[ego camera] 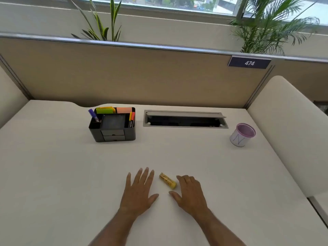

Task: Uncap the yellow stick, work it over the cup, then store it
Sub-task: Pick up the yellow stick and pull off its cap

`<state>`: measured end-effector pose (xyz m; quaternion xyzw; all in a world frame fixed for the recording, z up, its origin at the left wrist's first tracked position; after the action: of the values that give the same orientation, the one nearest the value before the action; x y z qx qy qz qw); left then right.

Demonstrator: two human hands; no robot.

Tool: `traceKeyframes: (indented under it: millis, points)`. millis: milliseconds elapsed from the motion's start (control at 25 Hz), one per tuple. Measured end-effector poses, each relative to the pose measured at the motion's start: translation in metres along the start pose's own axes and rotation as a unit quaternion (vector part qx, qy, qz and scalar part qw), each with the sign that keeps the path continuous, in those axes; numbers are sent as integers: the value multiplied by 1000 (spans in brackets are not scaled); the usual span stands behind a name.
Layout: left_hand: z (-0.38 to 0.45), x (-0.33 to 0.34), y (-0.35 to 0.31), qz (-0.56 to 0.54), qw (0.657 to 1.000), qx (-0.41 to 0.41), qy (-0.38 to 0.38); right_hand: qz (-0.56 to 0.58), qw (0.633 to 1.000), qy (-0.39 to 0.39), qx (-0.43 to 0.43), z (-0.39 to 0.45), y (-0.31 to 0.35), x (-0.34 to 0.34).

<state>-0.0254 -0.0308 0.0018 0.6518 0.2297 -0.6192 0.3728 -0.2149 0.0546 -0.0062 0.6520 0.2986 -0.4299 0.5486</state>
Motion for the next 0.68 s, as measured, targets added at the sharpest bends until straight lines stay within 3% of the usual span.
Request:
traceKeyframes:
  millis: [160,320,400,560,680]
  points:
    - [12,2,-22,-30,997,60,-33,17,1000,0,-4,9,1,3]
    - [25,2,-27,-57,995,62,-55,37,999,-8,-24,19,6,1]
    - [29,0,-28,-102,990,61,-75,115,992,-34,-37,21,11,-7]
    - [33,-8,-30,-293,950,16,-104,287,955,-53,-51,26,25,-27]
    - [34,-18,-33,-411,906,-30,-93,335,937,-73,-66,26,35,-39]
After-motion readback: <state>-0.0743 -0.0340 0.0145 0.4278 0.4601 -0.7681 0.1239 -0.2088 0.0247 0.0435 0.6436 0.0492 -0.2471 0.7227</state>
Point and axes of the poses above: each hand's wrist, its own z-axis towards the middle knuckle, its own x-axis out of the palm, y = z × x, the point moved 4 cm from there along z, towards the middle knuckle, and after that the axes turned 14 degrees about z, right-handed, at the moved point
